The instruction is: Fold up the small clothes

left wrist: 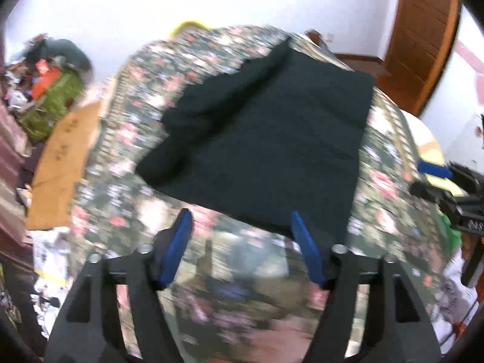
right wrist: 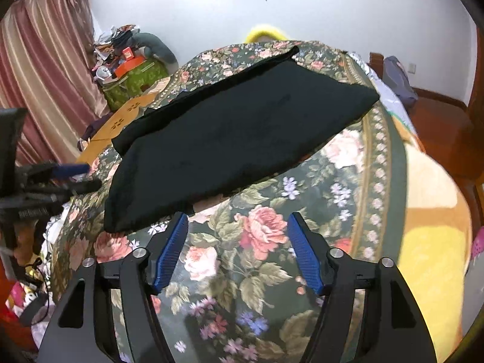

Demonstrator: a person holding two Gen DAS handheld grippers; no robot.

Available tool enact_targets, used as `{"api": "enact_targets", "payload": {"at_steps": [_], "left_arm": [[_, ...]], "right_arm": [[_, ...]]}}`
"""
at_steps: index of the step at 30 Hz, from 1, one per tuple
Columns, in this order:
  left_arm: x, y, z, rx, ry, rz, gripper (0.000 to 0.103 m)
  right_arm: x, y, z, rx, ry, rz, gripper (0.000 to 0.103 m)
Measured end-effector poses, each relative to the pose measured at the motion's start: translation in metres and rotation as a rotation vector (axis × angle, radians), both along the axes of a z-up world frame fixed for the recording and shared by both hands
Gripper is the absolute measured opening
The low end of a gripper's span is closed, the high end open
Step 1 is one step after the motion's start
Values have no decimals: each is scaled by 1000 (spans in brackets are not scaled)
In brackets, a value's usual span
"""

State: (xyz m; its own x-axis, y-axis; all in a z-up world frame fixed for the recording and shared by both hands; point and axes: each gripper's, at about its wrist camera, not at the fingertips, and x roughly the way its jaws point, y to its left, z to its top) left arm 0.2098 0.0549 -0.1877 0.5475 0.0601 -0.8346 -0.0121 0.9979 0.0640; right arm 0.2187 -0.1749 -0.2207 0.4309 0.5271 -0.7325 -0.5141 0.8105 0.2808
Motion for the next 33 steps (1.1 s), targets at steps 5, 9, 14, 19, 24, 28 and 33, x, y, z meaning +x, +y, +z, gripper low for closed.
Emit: {"api": "enact_targets", "payload": {"at_steps": [5,9,14,19,24,28,33], "left_arm": [[38,43,-18,143,-33,25,82],[80,57,-43,166,20,-14,82],[126,58,-56,159,6,-68,82],[160,76,-72,102,32,-71,61],[168,88,-72,-66,24,-99,11],[167,96,-71,-144,52,-43,8],[135,102,-67,-181,122,14,7]], "right_arm": [[9,29,-18,19,65,26,67],[16,50,-31,37,120,49,67],[18,64,-35,66,129,47,70],[18,64,-35,106,139,32,63],[20,57,-38,125,149,13,23],[21,60,-39,127,154,18,9],[20,61,-33,63,108,46,6]]}}
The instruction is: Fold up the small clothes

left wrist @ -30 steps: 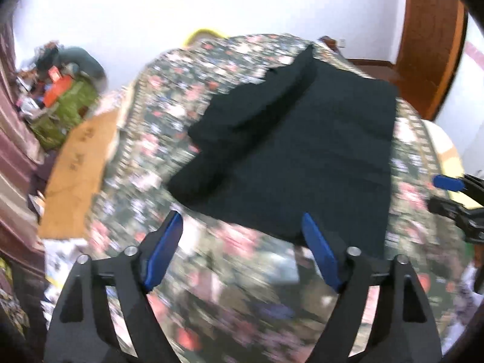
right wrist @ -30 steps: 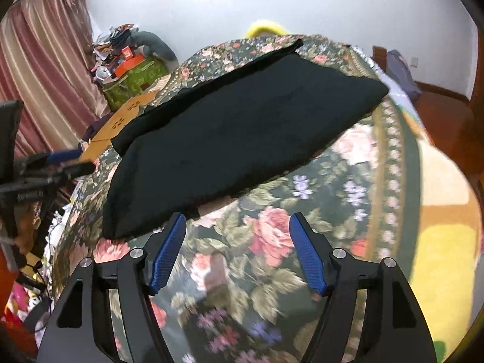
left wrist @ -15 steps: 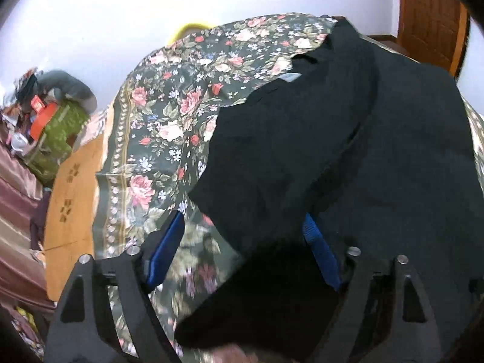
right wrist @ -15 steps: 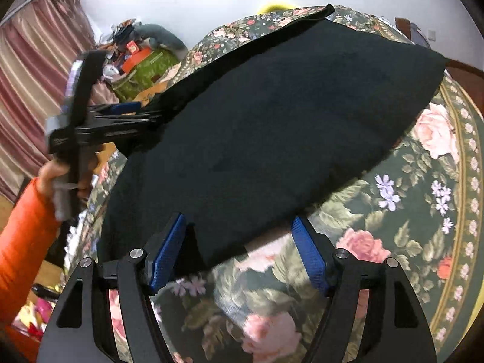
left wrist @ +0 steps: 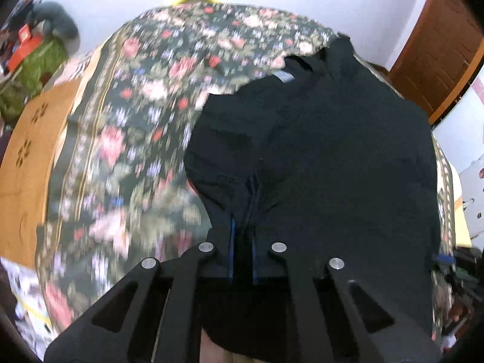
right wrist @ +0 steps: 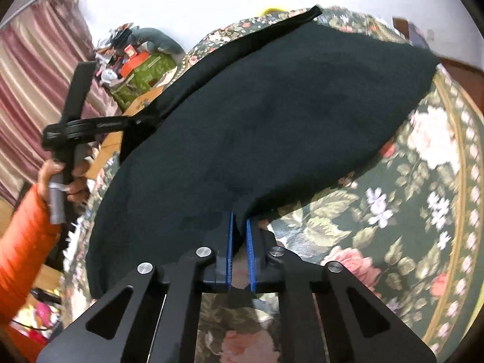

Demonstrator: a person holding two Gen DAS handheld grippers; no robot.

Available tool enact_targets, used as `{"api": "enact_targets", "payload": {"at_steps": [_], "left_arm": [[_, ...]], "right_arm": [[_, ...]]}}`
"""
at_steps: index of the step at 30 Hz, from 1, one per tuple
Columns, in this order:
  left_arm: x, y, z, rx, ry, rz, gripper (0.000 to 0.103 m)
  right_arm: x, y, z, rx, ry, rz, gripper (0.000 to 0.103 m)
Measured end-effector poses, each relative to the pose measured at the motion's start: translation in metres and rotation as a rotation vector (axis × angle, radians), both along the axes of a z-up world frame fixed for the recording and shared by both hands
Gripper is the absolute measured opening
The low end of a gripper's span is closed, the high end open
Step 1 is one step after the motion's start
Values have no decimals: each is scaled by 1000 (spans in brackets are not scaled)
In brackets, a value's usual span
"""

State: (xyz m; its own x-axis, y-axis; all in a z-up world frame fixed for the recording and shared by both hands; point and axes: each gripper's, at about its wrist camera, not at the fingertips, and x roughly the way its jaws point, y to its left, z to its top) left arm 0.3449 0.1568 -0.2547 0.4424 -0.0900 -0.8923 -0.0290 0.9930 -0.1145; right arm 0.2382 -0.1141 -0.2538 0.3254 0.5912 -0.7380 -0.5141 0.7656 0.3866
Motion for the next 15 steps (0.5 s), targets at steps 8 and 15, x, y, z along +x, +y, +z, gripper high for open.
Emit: {"api": "enact_targets", "payload": {"at_steps": [8,15], "left_arm": [[-93,-37,16,-110,84,-19,7],[-152,-84,34,-60,4,-55,10]], "right_arm": [[4,-45,6,-131,-49,-57,4],[-25,-73,35,-212,-147,-87,5]]}}
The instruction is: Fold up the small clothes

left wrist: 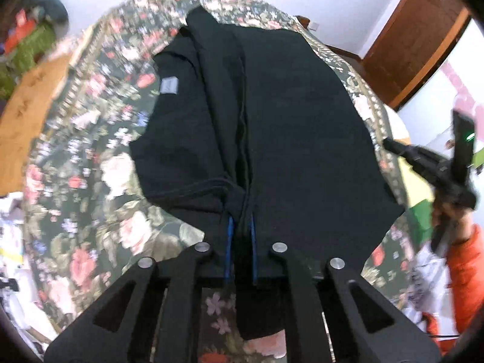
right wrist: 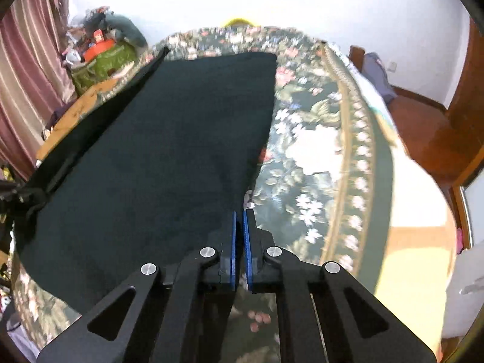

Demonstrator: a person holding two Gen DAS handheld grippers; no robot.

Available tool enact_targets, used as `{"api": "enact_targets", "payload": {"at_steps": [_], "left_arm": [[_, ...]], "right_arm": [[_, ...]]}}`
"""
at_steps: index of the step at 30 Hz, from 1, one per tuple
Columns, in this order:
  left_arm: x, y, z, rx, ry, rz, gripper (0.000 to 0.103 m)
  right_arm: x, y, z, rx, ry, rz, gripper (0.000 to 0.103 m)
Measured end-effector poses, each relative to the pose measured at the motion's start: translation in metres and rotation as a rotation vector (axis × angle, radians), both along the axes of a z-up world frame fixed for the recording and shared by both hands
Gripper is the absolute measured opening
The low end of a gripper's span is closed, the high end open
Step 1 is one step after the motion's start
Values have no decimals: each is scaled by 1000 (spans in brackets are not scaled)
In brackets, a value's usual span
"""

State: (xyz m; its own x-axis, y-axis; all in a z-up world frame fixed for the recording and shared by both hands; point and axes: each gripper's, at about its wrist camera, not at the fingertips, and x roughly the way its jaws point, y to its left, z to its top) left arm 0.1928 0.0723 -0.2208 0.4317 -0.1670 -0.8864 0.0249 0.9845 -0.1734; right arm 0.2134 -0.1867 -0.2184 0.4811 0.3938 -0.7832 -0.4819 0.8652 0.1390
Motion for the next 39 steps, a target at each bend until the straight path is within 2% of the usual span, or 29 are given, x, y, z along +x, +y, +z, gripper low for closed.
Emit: {"api": "enact_targets", "payload": {"at_steps": [3,5,7,12,16,17,19,20,21,23,27,31,32,35,37,38,39], "left_arm": [[-10,4,1,59,-14,11,16],[-19,13,1,87,-13,31,21],[-23,26,1,115,-7,65,25],[-34,63,-1,226,28,169,25],[-26,79,16,236,5,189,27],[-17,80,23,231,-13,187,32],[2,78,32,211,-45,186,50],[10,77,35,202,-58,186,64],[25,74,39,192,-83,181,72],[50,65,43,186,-104,165,79],[112,43,32,191,-78,96,79],[166,23,5,231,-25,32,79],[180,22,-6,262,-5,31,79],[198,34,-33,367,28,73,82],[195,56,-35,336,7,92,82],[191,66,-33,377,0,132,80],[187,78,-33,453,4,190,76]], "right_arm": [[-10,0,7,23,-5,53,13],[-17,6,5,43,10,107,28],[-21,16,-2,43,26,153,34],[-20,34,-31,16,92,173,34],[-12,31,-24,24,113,187,34],[-10,29,-20,29,104,188,34],[-6,32,-10,32,62,190,36],[-4,33,-6,33,43,193,39],[-2,36,-2,34,22,194,40],[6,42,2,31,-16,197,42],[25,56,-3,24,-35,205,42],[34,63,-18,31,4,222,42],[35,64,-25,24,20,226,42],[33,66,-38,13,37,242,43],[30,63,-40,32,23,242,44],[30,61,-40,40,29,240,45],[30,60,-40,48,33,238,45]]}}
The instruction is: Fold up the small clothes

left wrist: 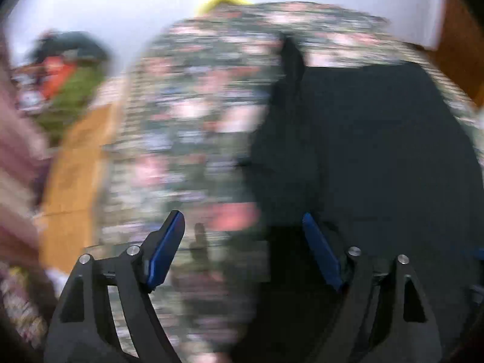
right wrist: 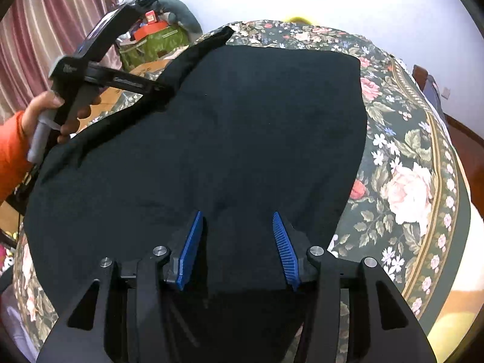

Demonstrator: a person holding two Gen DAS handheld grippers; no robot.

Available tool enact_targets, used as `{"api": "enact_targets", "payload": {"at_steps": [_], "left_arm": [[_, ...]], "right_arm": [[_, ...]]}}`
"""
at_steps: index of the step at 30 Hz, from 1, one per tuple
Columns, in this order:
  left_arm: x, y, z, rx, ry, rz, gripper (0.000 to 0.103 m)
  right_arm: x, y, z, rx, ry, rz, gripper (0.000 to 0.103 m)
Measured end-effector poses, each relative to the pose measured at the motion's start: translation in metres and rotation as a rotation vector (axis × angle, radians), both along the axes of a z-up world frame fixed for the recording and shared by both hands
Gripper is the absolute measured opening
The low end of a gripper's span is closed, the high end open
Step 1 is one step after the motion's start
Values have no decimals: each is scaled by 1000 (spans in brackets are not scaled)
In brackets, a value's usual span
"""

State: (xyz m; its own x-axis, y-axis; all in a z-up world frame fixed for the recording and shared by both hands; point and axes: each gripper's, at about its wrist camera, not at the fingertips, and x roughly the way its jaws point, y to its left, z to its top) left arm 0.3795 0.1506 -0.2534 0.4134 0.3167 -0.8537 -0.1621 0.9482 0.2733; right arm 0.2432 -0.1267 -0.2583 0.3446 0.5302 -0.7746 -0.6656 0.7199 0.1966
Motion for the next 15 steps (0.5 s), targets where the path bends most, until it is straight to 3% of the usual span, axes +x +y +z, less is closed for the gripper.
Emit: {"api": "enact_targets", "payload": {"at_steps": [1,3,7,11,15], "left_arm": [[-4,14,1,54,5,50,73],[-16,45,3,68,29,107,71],[-56,78,21,-65,27,153,71],[-90,62,40,-172,-12,107,75],[-105,17,48,-249,-25,1,78]], "right_arm": [[-1,-1,0,5,3,-4,45],[-4,-1,1,3,2,-10,45],[-6,-3,5,-14,8,-33,48],[-11,-12,14,-30,10,-60,50],[-19,-22,23,-47,-2,-75,55]]}}
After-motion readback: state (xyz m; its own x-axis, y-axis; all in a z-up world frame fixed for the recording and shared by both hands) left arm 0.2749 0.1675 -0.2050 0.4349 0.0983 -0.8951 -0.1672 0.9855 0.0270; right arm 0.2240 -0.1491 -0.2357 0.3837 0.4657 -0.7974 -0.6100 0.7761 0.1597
